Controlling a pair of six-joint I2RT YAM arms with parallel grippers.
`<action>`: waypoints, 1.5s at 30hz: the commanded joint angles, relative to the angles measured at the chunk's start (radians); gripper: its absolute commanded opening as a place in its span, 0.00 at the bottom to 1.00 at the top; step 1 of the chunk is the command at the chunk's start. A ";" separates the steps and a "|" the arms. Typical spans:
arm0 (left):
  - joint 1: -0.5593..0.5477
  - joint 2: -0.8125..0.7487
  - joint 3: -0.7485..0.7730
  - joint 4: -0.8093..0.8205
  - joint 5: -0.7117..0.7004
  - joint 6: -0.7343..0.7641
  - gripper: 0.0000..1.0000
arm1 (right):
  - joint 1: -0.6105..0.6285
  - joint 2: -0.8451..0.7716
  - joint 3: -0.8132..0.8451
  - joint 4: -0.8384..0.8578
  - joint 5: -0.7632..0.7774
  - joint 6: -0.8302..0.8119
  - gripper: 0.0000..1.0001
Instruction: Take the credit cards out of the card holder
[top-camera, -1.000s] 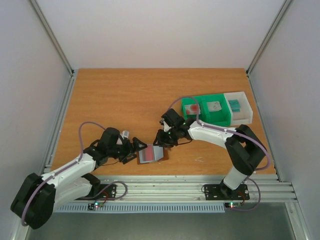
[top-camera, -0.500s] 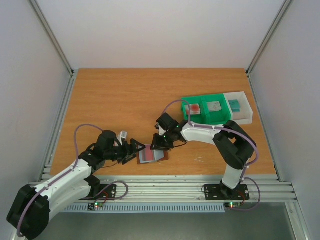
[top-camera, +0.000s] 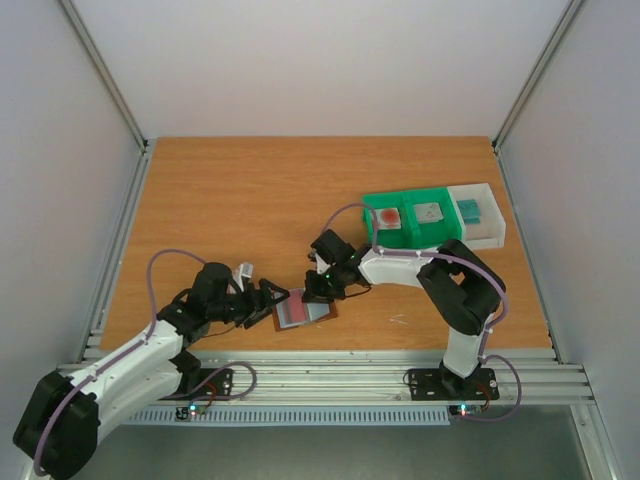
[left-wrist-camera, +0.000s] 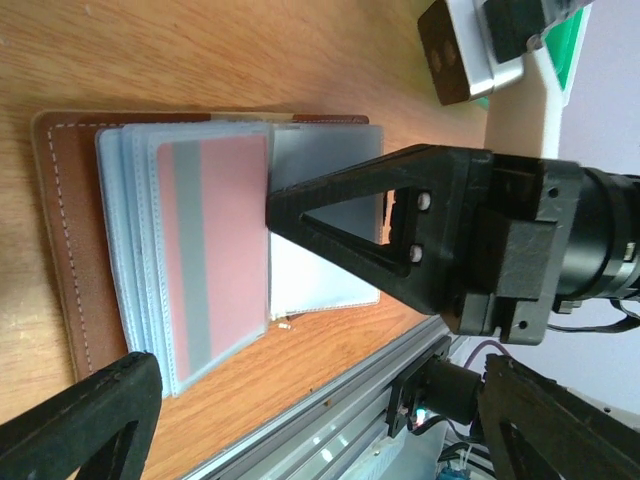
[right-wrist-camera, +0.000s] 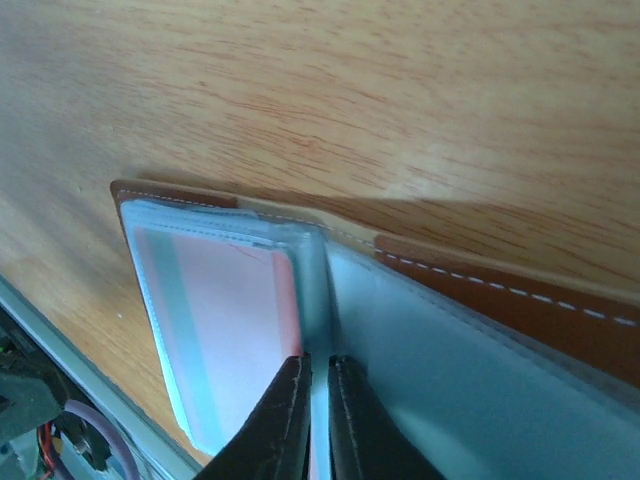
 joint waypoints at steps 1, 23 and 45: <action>0.001 -0.001 -0.004 0.082 -0.027 0.025 0.87 | 0.009 0.017 -0.030 0.045 -0.010 -0.001 0.06; 0.018 0.151 0.014 0.203 -0.046 0.078 0.85 | 0.011 -0.092 -0.100 0.133 -0.090 0.067 0.13; 0.023 0.131 0.001 0.207 -0.034 0.075 0.86 | 0.044 0.024 -0.133 0.146 -0.015 0.084 0.05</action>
